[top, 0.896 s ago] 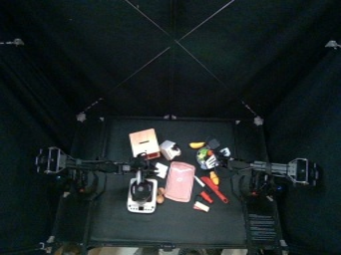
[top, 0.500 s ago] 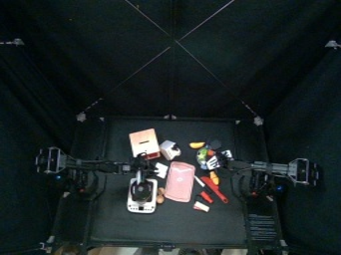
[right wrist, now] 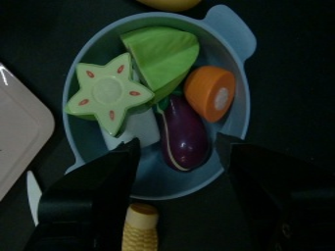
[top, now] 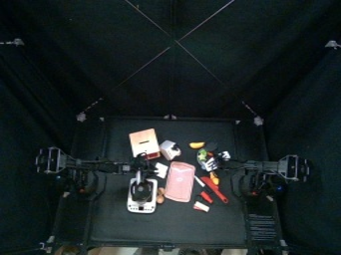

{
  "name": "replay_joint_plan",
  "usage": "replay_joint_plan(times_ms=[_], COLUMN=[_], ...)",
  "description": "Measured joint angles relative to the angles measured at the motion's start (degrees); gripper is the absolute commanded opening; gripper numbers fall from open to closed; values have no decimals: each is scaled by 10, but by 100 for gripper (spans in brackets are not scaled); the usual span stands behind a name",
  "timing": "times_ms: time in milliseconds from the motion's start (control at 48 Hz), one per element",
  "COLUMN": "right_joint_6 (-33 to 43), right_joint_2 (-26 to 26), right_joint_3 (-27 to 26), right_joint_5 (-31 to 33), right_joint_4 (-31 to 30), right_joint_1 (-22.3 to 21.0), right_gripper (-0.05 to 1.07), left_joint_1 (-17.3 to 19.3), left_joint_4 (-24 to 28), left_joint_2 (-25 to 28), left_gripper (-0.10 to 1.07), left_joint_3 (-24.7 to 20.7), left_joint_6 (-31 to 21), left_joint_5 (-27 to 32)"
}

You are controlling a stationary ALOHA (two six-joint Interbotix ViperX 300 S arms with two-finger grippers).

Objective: Grab eggplant

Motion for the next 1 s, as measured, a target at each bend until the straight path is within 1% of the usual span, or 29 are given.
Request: replay_joint_plan(times_ms=[271,542,792,875,1000], right_joint_6=[2,1,1,1,-2], right_joint_2=[21,30,32,33,24], right_joint_3=[-11,-11,-10,-14,-23], right_joint_5=[0,-15,-24,-17,23], right_joint_4=[0,2,0,2,17], right_joint_1=[0,0,0,0,0], right_gripper=[92,83,83,83,83], left_joint_1=[0,0,0,0,0], left_joint_4=[0,0,0,0,0], left_joint_2=[-1,0,0,0,-1], left_gripper=[69,69,69,69,69], left_joint_3=[2,2,2,3,2], left_joint_6=[-1,0,0,0,0], left_joint_5=[0,0,0,0,0])
